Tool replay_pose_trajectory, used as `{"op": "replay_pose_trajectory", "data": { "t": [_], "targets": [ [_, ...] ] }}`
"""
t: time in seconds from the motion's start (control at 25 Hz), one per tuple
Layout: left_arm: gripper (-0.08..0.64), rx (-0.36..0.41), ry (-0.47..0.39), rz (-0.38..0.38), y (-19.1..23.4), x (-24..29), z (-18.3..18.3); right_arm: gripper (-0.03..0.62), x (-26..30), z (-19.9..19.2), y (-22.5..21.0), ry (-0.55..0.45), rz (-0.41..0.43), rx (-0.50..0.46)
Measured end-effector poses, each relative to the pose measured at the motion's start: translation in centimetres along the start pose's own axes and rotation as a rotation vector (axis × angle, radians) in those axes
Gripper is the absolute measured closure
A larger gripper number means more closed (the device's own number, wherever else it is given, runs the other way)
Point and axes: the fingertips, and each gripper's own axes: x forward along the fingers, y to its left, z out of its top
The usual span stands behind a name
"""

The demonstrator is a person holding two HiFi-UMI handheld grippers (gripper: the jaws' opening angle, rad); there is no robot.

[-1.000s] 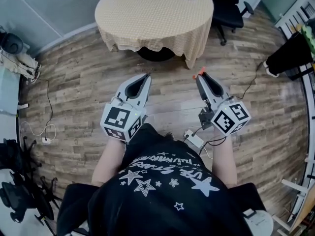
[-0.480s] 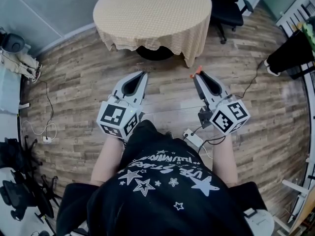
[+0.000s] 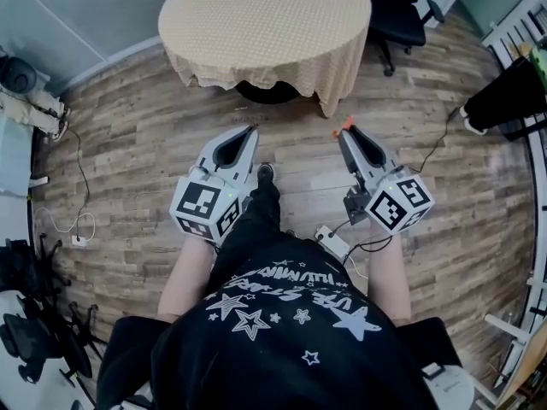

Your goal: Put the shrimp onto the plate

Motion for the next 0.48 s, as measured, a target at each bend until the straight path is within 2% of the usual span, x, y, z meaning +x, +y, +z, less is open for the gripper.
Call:
{"op": "replay_pose_trajectory", "data": {
  "t": [0.28,0.48],
  "targets": [
    [0.552,-0.016,-0.009,-0.042,2.3,4.7,0.3,0.517,2.9,1.7,-2.5,0.005,-0.024,-0.039],
    [0.552,-0.031,-0.021,-0.077,4.5,8.5,0.8,0.517,5.8,2.3,-4.9,0.016,-0.051,-0.020]
  ]
}}
